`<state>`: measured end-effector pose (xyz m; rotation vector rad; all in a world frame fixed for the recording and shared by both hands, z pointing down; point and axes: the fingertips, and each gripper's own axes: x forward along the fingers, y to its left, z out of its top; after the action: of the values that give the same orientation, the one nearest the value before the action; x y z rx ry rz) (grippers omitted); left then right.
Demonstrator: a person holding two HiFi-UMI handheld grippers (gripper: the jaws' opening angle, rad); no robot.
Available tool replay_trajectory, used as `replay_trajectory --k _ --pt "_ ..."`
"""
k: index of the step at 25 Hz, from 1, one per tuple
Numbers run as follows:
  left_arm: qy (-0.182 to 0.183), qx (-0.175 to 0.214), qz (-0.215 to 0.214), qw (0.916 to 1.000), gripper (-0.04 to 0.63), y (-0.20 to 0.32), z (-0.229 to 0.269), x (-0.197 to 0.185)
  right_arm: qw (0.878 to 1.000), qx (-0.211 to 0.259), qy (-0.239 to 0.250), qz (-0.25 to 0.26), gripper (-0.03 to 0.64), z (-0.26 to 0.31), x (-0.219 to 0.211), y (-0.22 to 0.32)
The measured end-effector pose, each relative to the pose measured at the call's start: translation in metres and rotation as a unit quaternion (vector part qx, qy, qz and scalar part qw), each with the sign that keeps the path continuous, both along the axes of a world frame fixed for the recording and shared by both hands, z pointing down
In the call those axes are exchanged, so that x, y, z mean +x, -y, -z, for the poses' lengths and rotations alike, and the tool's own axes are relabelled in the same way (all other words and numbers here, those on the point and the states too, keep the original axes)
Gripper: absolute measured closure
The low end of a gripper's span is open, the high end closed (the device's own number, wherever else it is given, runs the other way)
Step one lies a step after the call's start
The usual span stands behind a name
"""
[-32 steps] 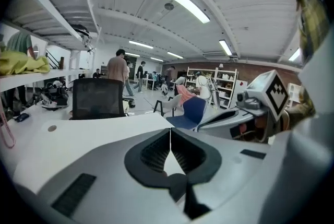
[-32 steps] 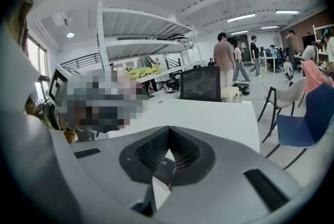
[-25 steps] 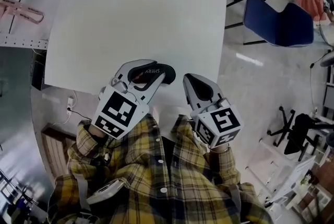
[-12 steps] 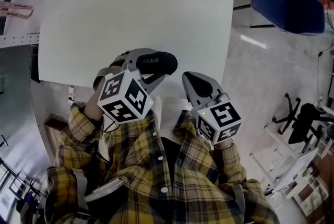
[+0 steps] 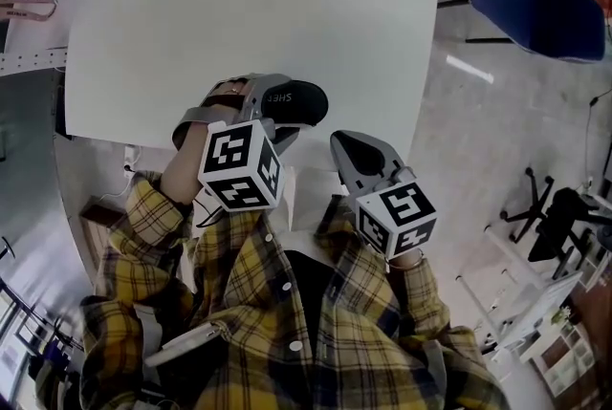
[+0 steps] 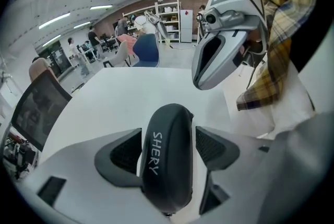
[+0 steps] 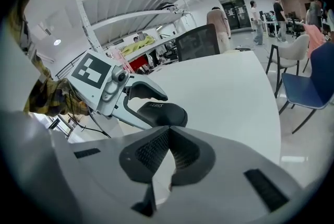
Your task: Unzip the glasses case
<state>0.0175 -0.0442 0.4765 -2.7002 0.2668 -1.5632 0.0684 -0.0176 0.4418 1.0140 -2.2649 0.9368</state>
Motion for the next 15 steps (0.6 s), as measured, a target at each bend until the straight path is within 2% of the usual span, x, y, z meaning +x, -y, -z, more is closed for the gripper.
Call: replay_trajectory --k 3,8,12,15 --pt "0.020 0.021 -0.007 0.9996 0.281 0.002 -0.008 -0.001 1.000 -0.002 -0.007 0.009 0.618 -0.007 0.001 -0.002" --pt "0.016 0.023 -0.007 0.9996 0.281 0.002 -0.010 -0.001 0.999 -0.001 -0.023 0.041 0.618 -0.015 0.000 -0.002" --pt "0.010 0.027 -0.006 0.9996 0.281 0.002 -0.010 0.001 0.994 0.018 -0.051 0.095 0.617 -0.026 -0.005 -0.002" --pt "0.010 0.030 -0.007 0.9995 0.281 0.002 -0.011 0.001 0.984 0.045 -0.089 0.146 0.615 -0.037 -0.013 0.000"
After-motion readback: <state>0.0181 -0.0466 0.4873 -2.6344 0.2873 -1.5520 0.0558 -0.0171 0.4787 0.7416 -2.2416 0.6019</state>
